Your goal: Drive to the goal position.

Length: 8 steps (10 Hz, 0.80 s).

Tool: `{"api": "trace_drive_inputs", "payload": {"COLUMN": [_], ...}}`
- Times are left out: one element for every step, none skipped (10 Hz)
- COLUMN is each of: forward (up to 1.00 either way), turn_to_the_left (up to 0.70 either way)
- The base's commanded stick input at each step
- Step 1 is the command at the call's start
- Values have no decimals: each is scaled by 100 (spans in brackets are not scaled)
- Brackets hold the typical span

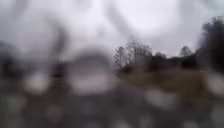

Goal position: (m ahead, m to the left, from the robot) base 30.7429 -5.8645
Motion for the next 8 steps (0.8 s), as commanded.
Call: {"api": "trace_drive_inputs", "payload": {"forward": [85,85,85,85,85,85,85,85], "turn_to_the_left": [0,0,0,0,0,0,0,0]}}
